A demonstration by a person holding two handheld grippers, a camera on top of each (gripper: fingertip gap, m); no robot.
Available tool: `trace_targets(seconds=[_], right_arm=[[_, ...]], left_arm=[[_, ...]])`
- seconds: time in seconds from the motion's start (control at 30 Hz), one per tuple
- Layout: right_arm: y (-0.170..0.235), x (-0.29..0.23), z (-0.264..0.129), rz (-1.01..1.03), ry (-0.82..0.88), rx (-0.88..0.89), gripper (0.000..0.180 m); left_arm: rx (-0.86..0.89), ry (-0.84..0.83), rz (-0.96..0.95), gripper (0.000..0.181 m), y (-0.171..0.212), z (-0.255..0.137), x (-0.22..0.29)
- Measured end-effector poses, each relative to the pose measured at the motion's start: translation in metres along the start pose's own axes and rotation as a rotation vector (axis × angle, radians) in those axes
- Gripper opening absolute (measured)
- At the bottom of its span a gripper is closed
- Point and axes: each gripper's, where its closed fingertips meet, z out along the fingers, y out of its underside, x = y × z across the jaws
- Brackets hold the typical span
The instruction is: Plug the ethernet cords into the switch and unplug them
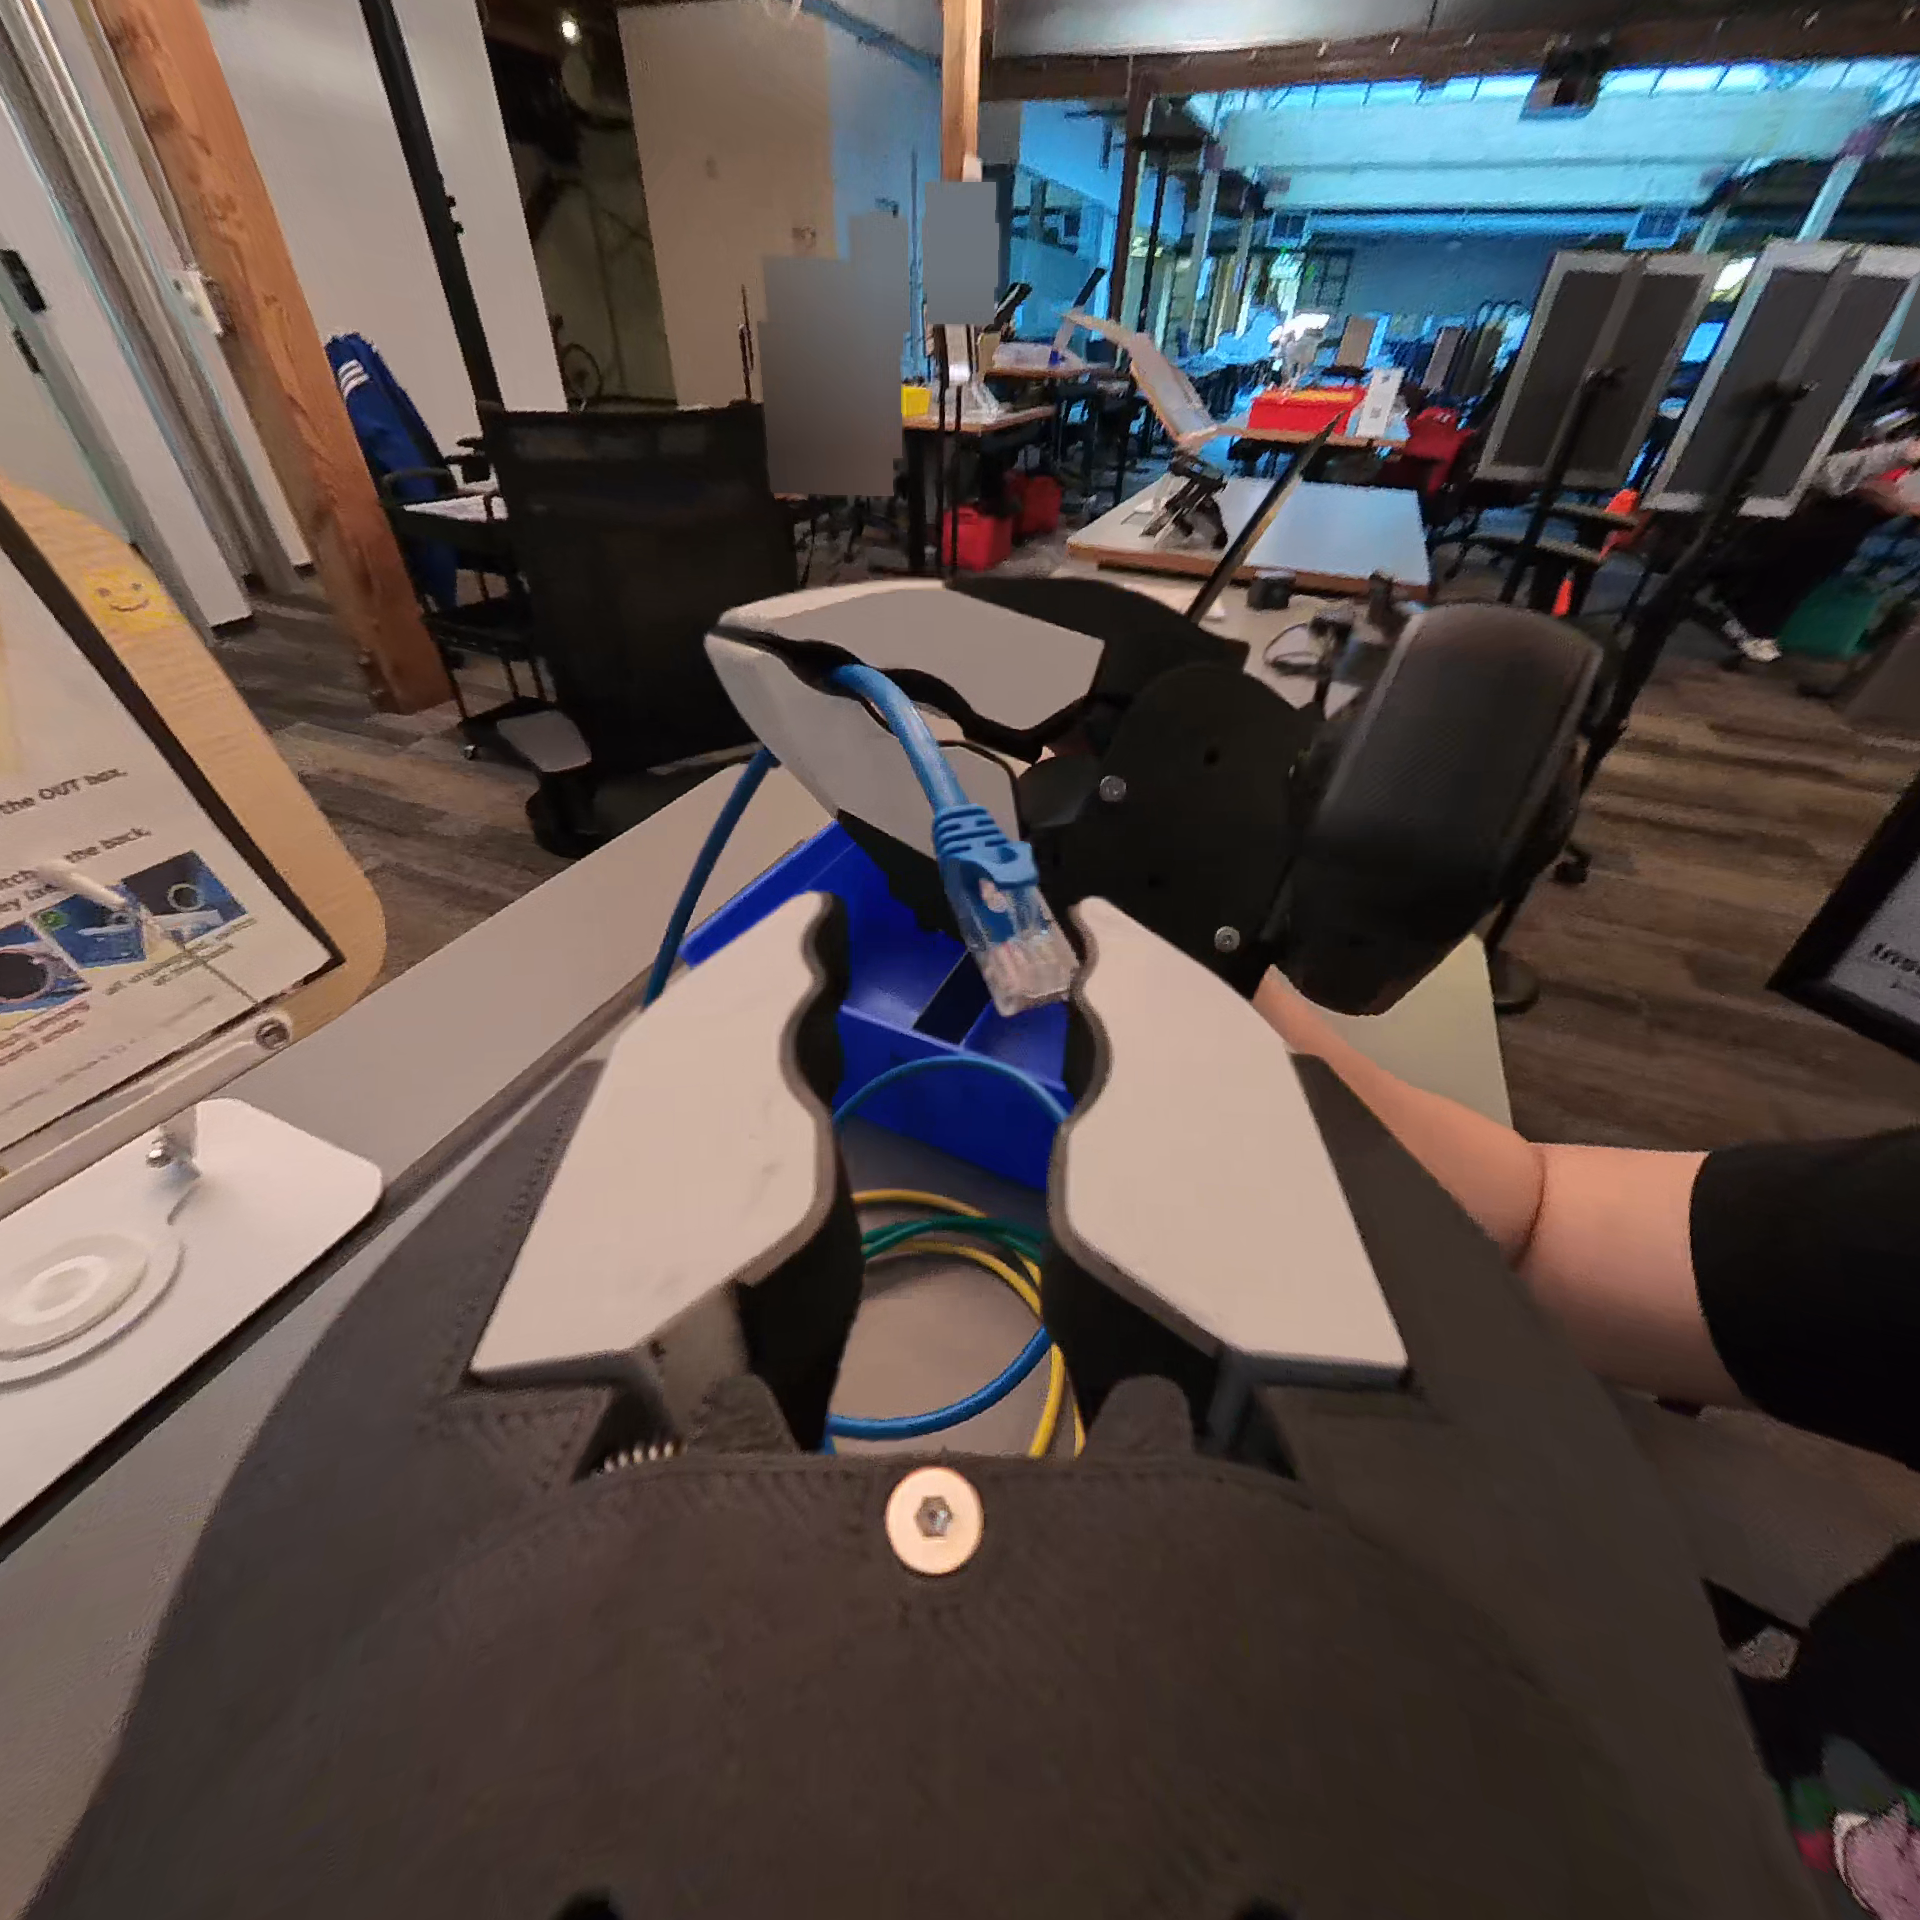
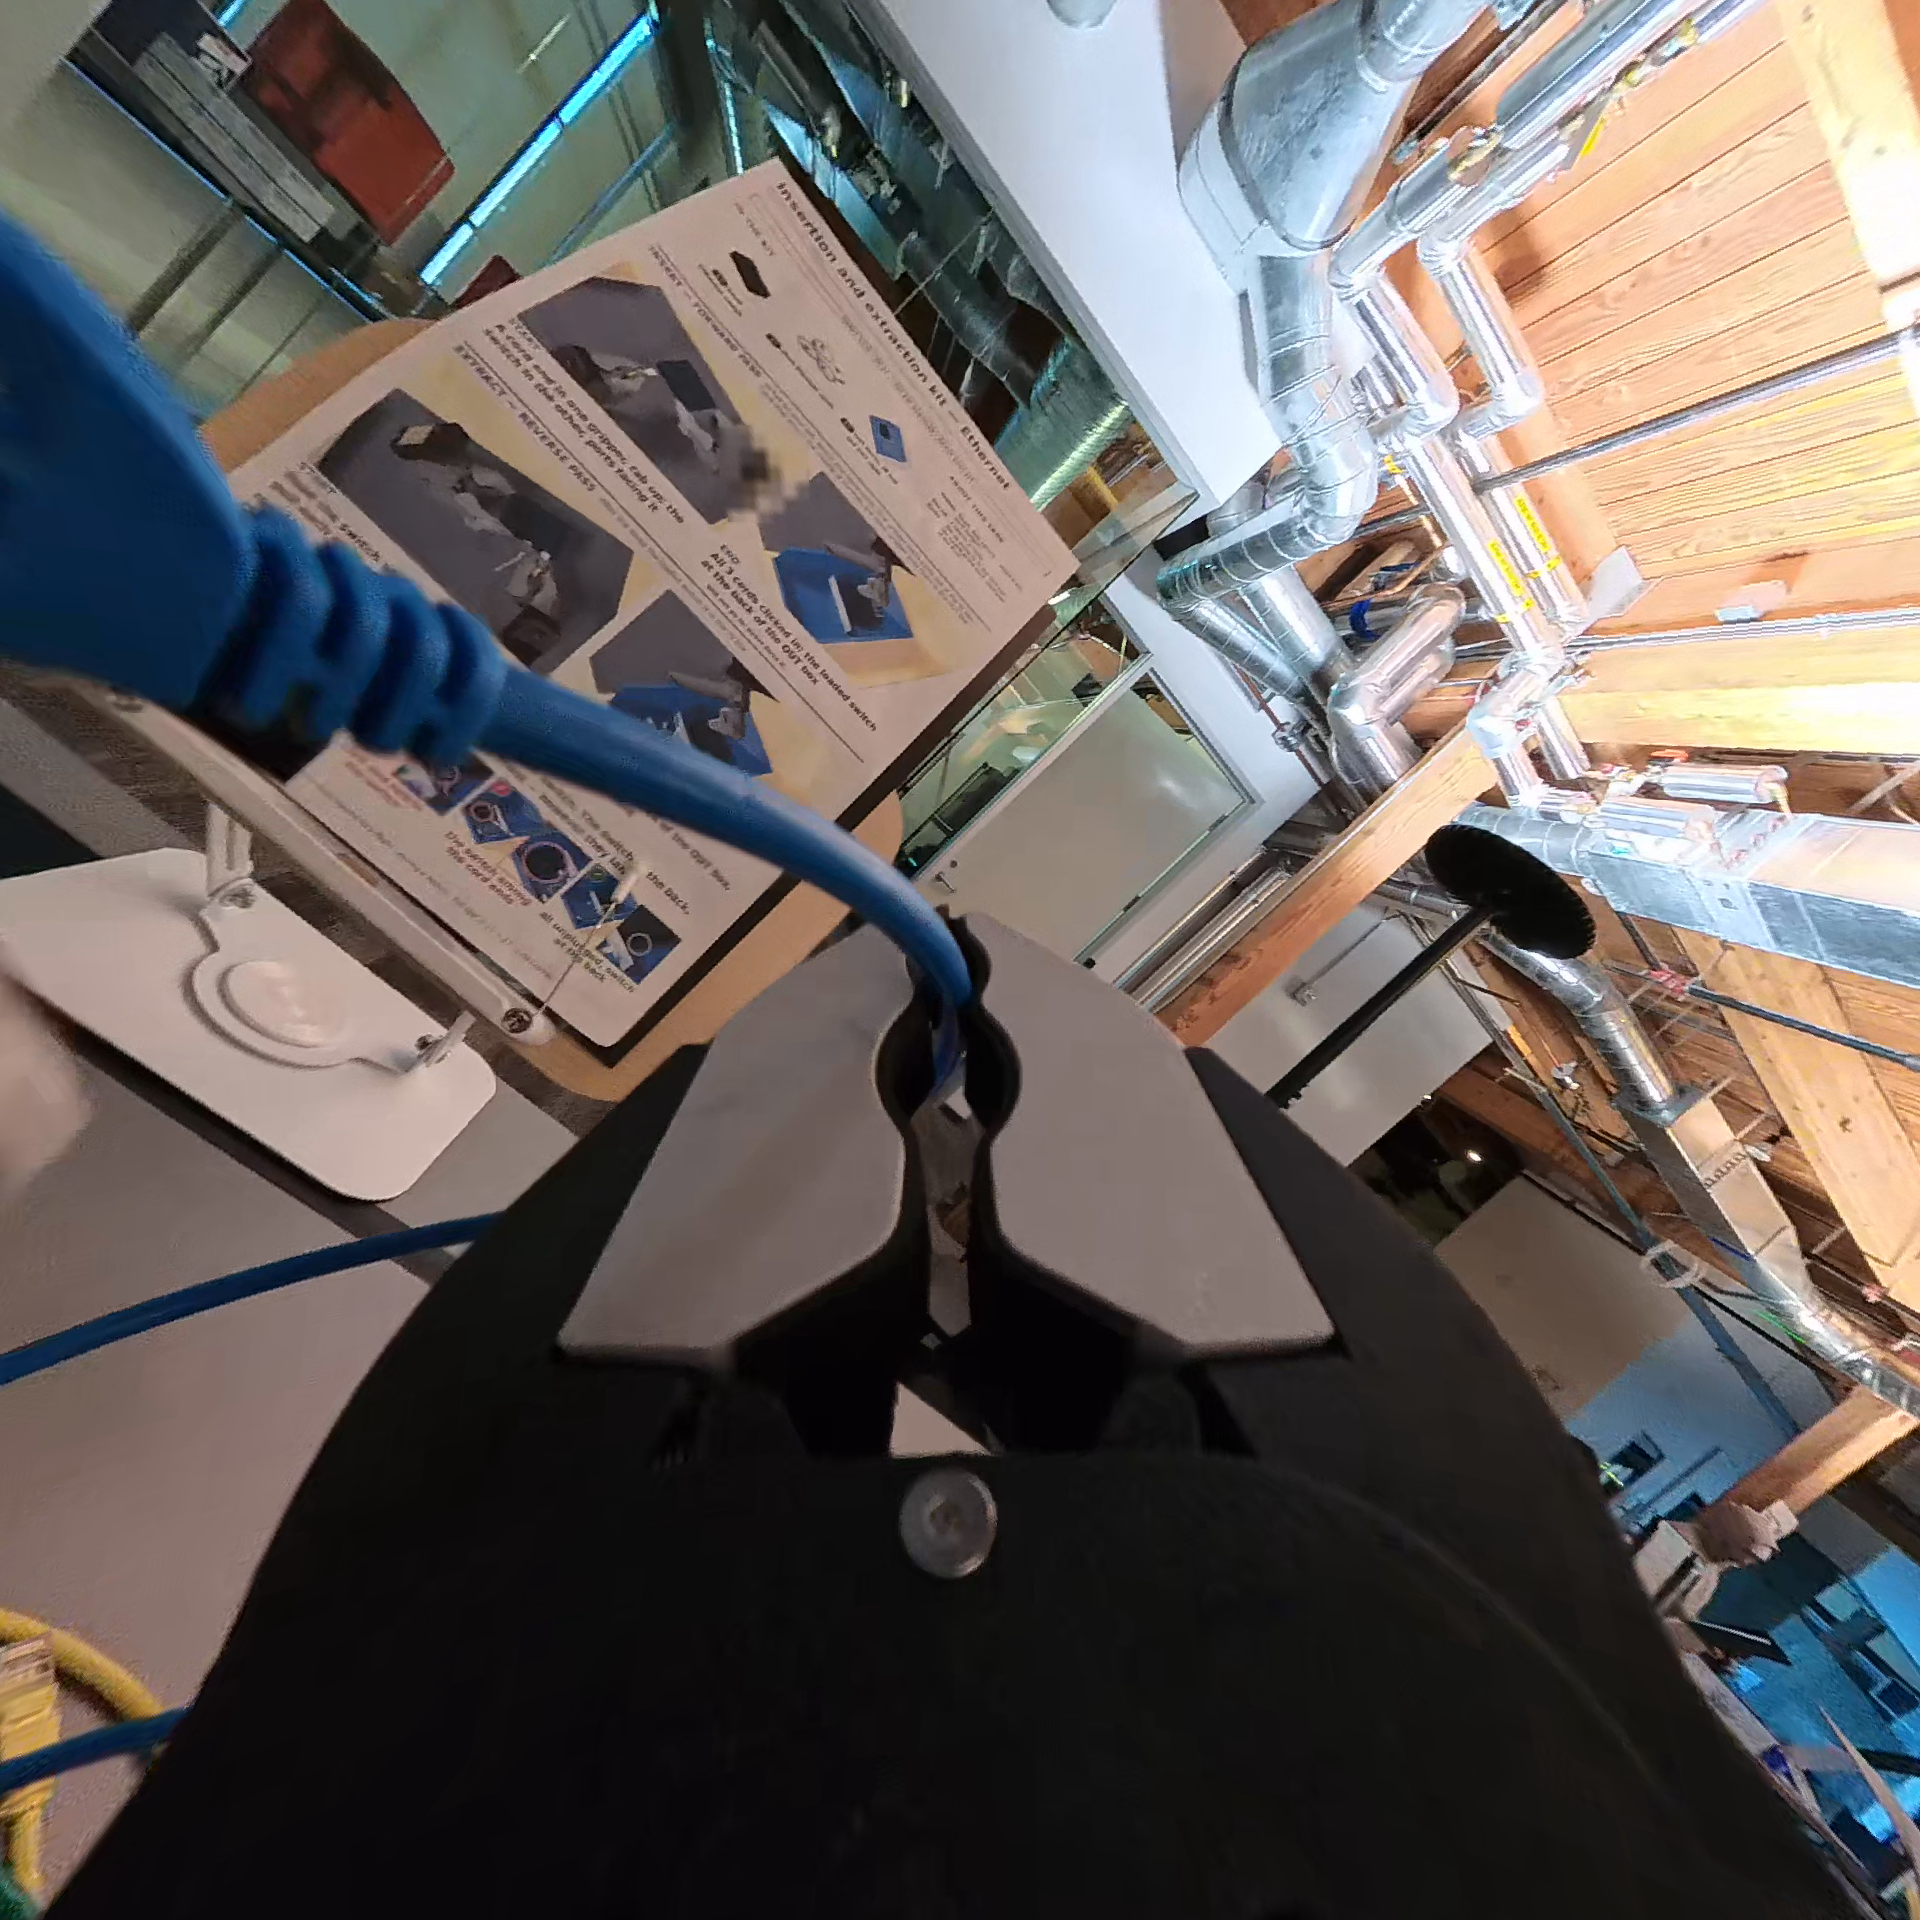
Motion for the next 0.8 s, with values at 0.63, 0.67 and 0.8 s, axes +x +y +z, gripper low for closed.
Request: trace_targets(seconds=[0.63,0.67,0.8], right_arm=[[-0.021,-0.026,-0.008,0.008,-0.121,0.121,0.006],[-0.022,-0.030,-0.008,0.051,-0.166,0.124,0.012],[-0.039,-0.031,-0.022,0.268,-0.336,0.175,0.018]], left_arm=[[0.151,-0.101,0.114,0.011,-0.026,-0.025,-0.038],[0.156,-0.113,0.117,0.011,-0.027,-0.029,-0.042],[0.171,-0.139,0.116,0.011,-0.031,-0.042,-0.060]])
